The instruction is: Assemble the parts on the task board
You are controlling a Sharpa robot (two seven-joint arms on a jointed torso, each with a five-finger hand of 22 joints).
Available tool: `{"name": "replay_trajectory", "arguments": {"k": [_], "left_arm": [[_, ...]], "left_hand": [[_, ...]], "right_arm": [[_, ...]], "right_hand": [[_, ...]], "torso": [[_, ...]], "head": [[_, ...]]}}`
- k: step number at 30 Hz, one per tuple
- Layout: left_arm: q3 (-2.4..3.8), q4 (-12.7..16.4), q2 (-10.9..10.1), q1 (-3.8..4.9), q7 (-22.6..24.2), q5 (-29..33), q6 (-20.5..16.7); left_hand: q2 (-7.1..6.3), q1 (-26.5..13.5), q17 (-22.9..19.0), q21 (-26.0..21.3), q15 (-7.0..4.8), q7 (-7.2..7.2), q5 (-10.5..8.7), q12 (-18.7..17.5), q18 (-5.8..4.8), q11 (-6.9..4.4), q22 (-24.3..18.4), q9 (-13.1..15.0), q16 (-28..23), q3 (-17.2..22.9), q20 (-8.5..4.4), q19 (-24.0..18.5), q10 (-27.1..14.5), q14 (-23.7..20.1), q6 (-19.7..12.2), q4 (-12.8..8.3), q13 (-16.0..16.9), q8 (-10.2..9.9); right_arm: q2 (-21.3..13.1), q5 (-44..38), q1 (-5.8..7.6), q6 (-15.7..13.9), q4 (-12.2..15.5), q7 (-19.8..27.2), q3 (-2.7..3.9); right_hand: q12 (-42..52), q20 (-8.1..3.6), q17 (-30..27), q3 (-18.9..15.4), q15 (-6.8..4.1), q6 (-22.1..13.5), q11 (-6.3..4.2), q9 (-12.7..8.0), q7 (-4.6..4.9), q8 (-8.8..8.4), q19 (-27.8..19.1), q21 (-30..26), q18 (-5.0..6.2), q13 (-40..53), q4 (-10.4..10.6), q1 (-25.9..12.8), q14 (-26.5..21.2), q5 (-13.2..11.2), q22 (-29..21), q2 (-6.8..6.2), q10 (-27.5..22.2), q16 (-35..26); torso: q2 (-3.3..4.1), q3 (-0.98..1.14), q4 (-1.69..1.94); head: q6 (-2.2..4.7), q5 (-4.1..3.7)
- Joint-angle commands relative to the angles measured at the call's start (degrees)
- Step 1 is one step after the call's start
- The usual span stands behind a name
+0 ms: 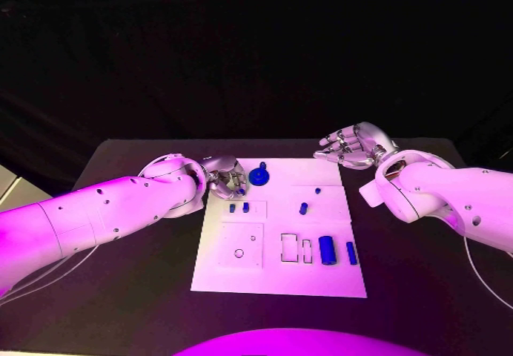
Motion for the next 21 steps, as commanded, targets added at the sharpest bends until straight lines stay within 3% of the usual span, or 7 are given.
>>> {"name": "replay_trajectory", "arguments": {"k": [1, 21], "left_arm": [[-0.17, -0.09, -0.02, -0.15, -1.86, -2.37, 2.59], [-0.19, 0.01, 0.11, -0.15, -1.04, -1.96, 1.29]], "left_hand": [[0.21, -0.56, 0.01, -0.03, 0.07, -0.10, 0.18, -0.38, -0.87, 0.03, 0.10, 0.11, -0.18, 0.06, -0.09, -0.11, 0.56, 0.22, 0.39, -0.31, 0.04, -0.20], [0.31, -0.65, 0.28, 0.09, -0.20, -0.33, 0.24, -0.93, -0.89, -0.24, 0.28, 0.54, -0.13, -0.02, -0.24, 0.02, 1.50, 0.42, 1.09, -0.86, 0.54, -0.40]], "right_arm": [[0.00, -0.04, -0.02, 0.54, 0.10, 0.79, 0.01], [0.02, 0.00, -0.02, 0.55, 0.06, 0.79, 0.01]], "right_hand": [[0.37, 0.07, -0.06, 0.02, -0.23, 0.40, -0.13, -0.05, 0.94, 0.06, 0.14, 0.28, 0.48, -0.08, -0.25, 0.40, 0.18, -0.03, 0.07, 0.35, 0.36, 0.24], [0.38, 0.07, -0.25, -0.01, -0.22, 0.47, -0.13, -0.07, 0.93, 0.05, 0.03, 0.24, 0.46, -0.09, -0.24, 0.39, 0.17, -0.03, 0.05, 0.35, 0.40, 0.22]], "torso": [[0.03, 0.02, -0.01], [0.02, -0.02, 0.04]], "head": [[-0.09, -0.03], [-0.03, -0.07]]}}
